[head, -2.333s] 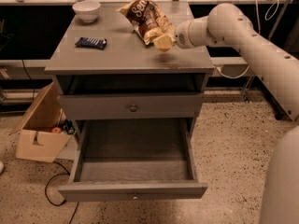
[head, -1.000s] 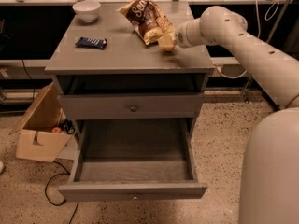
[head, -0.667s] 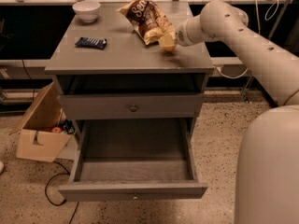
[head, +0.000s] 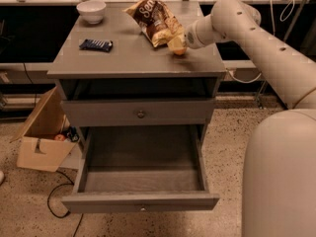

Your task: Pick orange from middle drawer and place on counter

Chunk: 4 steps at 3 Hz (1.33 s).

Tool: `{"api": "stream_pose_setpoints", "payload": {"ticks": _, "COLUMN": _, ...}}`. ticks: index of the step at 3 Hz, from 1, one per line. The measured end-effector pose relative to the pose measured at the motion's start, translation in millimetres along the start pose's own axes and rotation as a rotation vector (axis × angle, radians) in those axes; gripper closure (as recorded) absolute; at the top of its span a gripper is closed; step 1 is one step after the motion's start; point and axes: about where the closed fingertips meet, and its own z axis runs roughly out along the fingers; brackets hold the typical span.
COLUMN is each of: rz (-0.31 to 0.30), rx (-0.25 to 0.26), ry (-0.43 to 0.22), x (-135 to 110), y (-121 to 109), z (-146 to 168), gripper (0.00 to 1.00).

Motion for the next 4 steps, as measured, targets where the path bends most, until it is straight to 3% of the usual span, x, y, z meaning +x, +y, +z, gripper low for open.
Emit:
{"api": "stream_pose_setpoints", "payload": {"ticks": 1, "rz": 0.005, "rx": -0.011, "ry": -0.005, "x": 0, "y": 0, "z": -1, "gripper": 0.11}}
{"api": "stream_pose_setpoints", "payload": {"ticks": 2, "rz": 0.001, "rx": -0.018, "ry": -0.004, "x": -4, "y": 0, "z": -3, "gripper": 0.00}}
{"api": "stream_pose_setpoints", "payload": {"ticks": 3, "rz": -0.006, "rx": -0.003, "ry": -0.033, "x": -13, "y": -5, "z": -21, "gripper": 0.00}}
{"api": "stream_pose_setpoints", "payload": {"ticks": 4, "rz": 0.007, "rx": 0.028, "ry": -0.117, "x": -21, "y": -12, "z": -67, "gripper": 0.00}}
